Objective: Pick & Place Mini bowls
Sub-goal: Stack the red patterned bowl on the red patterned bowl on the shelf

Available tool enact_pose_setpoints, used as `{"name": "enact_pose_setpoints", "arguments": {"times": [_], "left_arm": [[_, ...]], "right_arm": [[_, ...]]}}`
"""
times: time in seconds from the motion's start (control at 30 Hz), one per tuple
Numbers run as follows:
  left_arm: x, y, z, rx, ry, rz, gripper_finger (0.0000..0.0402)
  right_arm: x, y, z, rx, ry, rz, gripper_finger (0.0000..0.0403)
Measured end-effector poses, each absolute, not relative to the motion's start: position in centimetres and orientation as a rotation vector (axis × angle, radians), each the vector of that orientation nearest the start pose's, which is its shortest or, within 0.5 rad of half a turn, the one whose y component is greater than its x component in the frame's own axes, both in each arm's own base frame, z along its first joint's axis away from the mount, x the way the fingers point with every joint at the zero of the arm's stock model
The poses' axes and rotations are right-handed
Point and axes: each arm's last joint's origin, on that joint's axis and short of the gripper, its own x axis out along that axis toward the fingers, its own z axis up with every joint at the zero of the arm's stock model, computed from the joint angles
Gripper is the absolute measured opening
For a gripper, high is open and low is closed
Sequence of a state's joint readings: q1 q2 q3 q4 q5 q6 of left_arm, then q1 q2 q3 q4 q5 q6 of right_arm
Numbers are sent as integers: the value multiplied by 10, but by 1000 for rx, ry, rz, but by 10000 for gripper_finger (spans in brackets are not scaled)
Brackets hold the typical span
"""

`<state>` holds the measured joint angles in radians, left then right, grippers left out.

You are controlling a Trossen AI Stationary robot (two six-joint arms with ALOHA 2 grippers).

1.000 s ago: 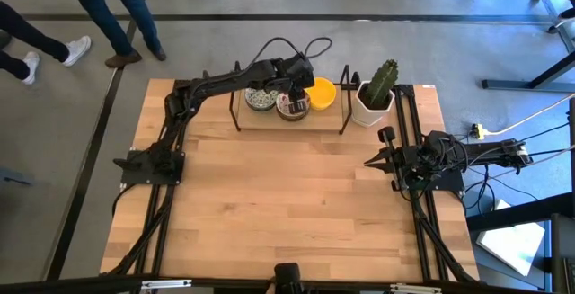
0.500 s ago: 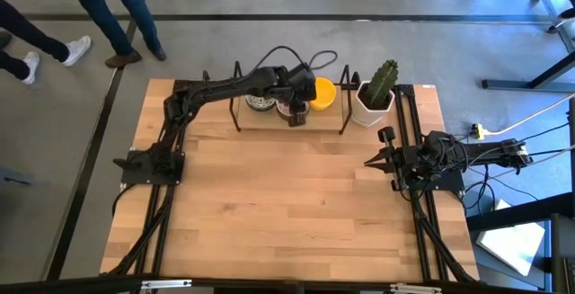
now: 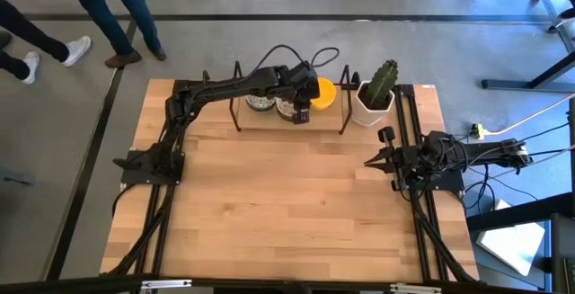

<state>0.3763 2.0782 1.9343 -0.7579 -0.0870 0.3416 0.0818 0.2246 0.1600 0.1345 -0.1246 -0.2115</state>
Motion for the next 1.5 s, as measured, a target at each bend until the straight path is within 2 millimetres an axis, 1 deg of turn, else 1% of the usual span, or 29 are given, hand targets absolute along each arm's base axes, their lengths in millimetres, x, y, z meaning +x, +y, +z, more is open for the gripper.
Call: {"name": "enact_pose_setpoints", "arguments": {"times": [0.13,0.27,0.47,0.67,0.77,0.9,1.0,1.13,1.33,1.4,1.5], "left_arm": [[425,179,277,139,965,265,68],[426,182,272,123,965,254,68],[427,182,274,152,962,240,68],[422,181,283,156,950,255,54],[422,175,283,168,978,277,43],[424,159,280,174,1027,244,28],[427,153,277,188,1040,224,22],[426,155,277,185,1042,227,20],[423,165,277,182,1039,244,19],[422,167,280,196,1024,239,19],[417,171,293,228,984,254,19]], "right_arm": [[107,12,213,-212,-91,198,20],[107,12,213,-212,-91,198,20],[107,12,213,-212,-91,198,20],[107,12,213,-212,-90,198,20],[107,12,213,-212,-88,199,20],[107,12,213,-214,-87,199,20],[107,12,213,-214,-87,199,20],[107,12,213,-208,-86,199,20],[107,12,213,-212,-87,199,20],[107,12,213,-214,-87,199,20],[107,12,213,-214,-87,199,20]]}}
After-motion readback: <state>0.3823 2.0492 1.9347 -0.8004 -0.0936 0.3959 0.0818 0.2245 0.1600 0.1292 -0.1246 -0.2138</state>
